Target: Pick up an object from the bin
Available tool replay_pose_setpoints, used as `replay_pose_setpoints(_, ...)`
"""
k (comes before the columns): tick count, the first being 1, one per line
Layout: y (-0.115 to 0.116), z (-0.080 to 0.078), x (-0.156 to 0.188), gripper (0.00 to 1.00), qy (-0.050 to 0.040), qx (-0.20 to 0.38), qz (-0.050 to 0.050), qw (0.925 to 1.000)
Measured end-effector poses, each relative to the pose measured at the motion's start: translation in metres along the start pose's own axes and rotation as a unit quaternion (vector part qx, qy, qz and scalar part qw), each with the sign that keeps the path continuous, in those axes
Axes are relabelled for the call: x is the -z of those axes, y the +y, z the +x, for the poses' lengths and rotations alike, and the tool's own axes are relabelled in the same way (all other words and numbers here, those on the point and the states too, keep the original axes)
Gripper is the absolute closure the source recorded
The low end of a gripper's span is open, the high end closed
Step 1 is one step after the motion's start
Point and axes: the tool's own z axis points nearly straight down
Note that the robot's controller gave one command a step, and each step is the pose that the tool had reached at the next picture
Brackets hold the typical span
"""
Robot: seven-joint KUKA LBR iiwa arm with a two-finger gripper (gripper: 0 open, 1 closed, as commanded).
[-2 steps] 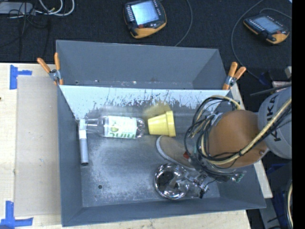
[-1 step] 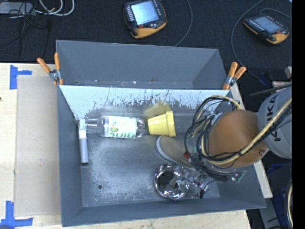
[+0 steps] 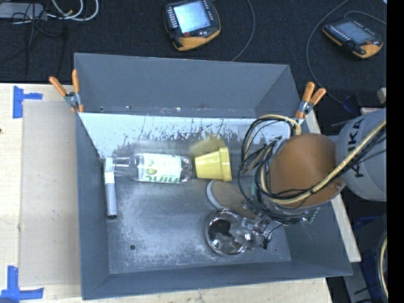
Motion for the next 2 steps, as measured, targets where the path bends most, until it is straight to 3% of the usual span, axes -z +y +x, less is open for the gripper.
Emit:
replay_pose_setpoints(1, -0.013, -0.088, 0.084, 1.00, -0.0048, 0.003, 0.004, 1.0000)
replay_pose_setpoints(2, -0.010, -0.075, 0.173, 1.00, -0.0056, 0.148, 0.005, 0.9890)
